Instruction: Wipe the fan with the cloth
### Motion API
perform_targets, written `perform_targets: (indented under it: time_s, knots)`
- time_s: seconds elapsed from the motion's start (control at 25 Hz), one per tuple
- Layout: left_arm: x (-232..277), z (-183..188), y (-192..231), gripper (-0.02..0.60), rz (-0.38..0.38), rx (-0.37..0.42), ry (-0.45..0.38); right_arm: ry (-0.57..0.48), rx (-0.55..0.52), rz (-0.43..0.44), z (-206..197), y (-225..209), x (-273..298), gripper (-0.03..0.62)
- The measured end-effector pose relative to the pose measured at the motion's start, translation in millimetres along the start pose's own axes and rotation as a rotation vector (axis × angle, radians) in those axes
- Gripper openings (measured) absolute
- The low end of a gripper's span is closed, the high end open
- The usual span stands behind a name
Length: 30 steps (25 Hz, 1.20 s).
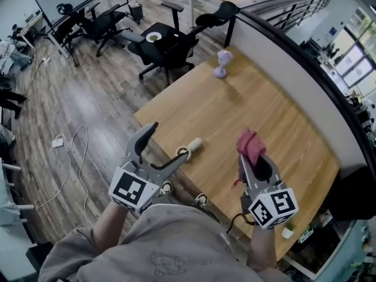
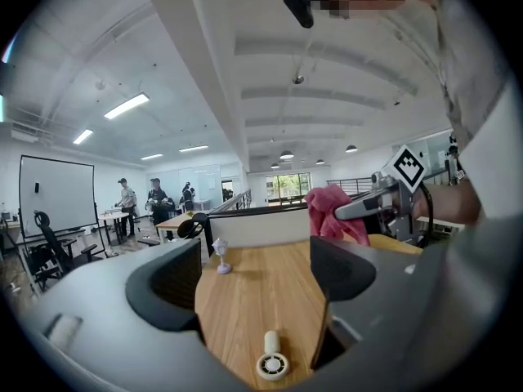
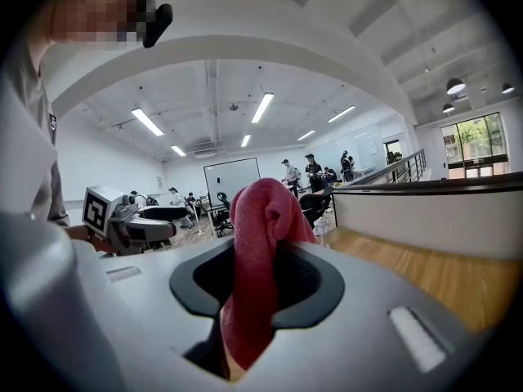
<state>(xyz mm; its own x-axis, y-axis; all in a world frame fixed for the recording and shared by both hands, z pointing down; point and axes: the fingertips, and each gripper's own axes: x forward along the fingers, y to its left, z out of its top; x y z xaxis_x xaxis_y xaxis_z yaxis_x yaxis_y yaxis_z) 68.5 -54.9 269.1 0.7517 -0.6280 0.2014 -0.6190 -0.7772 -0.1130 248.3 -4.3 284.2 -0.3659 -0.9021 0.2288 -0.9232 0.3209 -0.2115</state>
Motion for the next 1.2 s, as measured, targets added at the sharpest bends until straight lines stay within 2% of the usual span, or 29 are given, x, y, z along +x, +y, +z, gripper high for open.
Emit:
perform_targets:
  time_s: [0.2,0.4,0.48,0.6,0.68,0.92,1.2]
  knots:
    - [-7,-17,0,0.417,0.001,-0.021,0.039,0.022,0.009,0.023,-10,7,12,0.114]
    - [2,-40,1,0.417,-0.049,0.071,0.055,0.065,0.028,0.033,-27,11,29,0.114]
    - [6,-55,0,0.417,-0.071,0.080,0.090,0.087,0.034,0.039,-37,15,35,0.114]
    - [11,-79,-2,0.420,-0.107,0.020,0.161,0.131,0.037,0.037,-52,21,43,0.114]
    - [16,-90,-2,0.420,-0.127,-0.018,0.178,0.152,0.036,0.036,-61,22,51,0.114]
    - [30,-135,-4,0.420,-0.170,-0.052,0.254,0.230,0.045,0.031,-92,25,76,0.114]
    - [46,-194,-11,0.422,-0.230,-0.062,0.354,0.343,-0.019,0.002,-141,21,101,0.114]
